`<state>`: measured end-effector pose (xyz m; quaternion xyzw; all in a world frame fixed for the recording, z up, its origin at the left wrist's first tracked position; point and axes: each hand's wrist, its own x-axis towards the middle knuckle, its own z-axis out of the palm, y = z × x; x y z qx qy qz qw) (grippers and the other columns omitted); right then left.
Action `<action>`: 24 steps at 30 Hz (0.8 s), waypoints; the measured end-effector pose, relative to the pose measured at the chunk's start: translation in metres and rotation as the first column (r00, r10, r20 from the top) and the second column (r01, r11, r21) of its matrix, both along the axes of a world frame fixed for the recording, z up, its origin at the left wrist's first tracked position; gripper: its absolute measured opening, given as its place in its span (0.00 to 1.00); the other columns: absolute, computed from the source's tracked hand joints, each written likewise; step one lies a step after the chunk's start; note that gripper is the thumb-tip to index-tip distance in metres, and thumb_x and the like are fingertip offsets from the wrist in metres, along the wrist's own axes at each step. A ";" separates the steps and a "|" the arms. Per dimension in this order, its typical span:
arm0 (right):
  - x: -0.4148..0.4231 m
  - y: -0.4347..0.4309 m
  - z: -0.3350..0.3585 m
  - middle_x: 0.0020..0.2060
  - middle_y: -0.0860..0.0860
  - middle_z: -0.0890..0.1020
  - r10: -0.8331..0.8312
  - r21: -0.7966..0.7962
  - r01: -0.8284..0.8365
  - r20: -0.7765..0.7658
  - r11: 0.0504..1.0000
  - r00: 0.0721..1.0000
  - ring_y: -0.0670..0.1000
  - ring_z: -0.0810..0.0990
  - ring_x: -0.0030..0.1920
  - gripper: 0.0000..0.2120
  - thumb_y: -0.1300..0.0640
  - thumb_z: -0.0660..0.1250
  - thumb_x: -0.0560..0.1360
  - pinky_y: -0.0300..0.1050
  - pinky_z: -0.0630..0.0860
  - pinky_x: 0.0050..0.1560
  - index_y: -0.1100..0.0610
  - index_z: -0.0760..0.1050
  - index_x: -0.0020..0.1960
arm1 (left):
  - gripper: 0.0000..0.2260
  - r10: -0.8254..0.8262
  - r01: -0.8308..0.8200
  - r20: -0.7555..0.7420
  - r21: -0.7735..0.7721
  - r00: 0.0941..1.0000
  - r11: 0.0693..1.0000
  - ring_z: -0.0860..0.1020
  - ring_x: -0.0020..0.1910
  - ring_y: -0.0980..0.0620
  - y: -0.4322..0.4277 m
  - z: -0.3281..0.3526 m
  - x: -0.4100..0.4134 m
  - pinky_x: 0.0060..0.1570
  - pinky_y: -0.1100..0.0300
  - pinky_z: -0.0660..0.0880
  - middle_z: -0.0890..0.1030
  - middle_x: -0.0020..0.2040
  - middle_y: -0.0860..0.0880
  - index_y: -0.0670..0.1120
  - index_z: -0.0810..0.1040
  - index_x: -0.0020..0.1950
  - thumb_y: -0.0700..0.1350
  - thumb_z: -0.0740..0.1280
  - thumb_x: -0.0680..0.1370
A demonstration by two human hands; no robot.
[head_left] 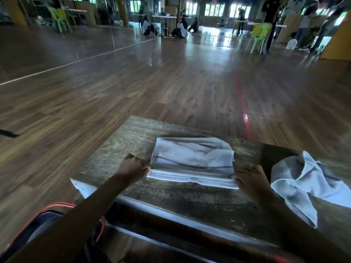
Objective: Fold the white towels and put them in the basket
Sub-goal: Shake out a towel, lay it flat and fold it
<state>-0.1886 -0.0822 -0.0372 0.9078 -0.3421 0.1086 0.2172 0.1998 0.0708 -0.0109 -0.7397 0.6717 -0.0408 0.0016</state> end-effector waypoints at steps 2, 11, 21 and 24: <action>-0.001 0.008 0.001 0.37 0.45 0.83 -0.024 0.035 0.023 0.027 0.999 0.999 0.51 0.81 0.41 0.13 0.53 0.58 0.71 0.49 0.69 0.44 0.49 0.80 0.36 | 0.15 -0.005 0.004 -0.020 -0.022 1.000 1.000 0.80 0.53 0.52 0.001 -0.005 -0.001 0.63 0.58 0.60 0.83 0.56 0.52 0.55 0.80 0.58 0.52 0.57 0.77; -0.009 0.028 0.007 0.40 0.47 0.83 0.017 0.106 -0.027 0.088 0.994 0.996 0.51 0.81 0.43 0.14 0.52 0.57 0.72 0.51 0.76 0.41 0.50 0.82 0.40 | 0.13 -0.116 0.114 -0.054 -0.031 0.992 0.993 0.78 0.59 0.52 0.019 -0.009 -0.004 0.64 0.56 0.64 0.79 0.63 0.53 0.54 0.78 0.63 0.48 0.62 0.79; -0.021 0.056 0.012 0.38 0.46 0.81 0.122 0.098 -0.139 0.161 0.985 0.979 0.50 0.80 0.41 0.16 0.53 0.56 0.72 0.48 0.76 0.39 0.52 0.83 0.40 | 0.09 -0.295 0.263 -0.084 -0.267 0.952 0.927 0.81 0.40 0.51 0.045 -0.013 -0.007 0.41 0.56 0.77 0.83 0.42 0.53 0.52 0.85 0.45 0.42 0.77 0.66; -0.028 0.064 0.012 0.37 0.44 0.81 0.140 0.134 -0.162 0.161 0.978 0.977 0.47 0.79 0.40 0.15 0.52 0.56 0.71 0.43 0.72 0.38 0.50 0.82 0.41 | 0.05 -0.364 0.334 -0.070 -0.265 0.929 0.904 0.81 0.39 0.55 0.056 -0.007 -0.011 0.43 0.61 0.75 0.83 0.42 0.56 0.53 0.84 0.43 0.47 0.73 0.68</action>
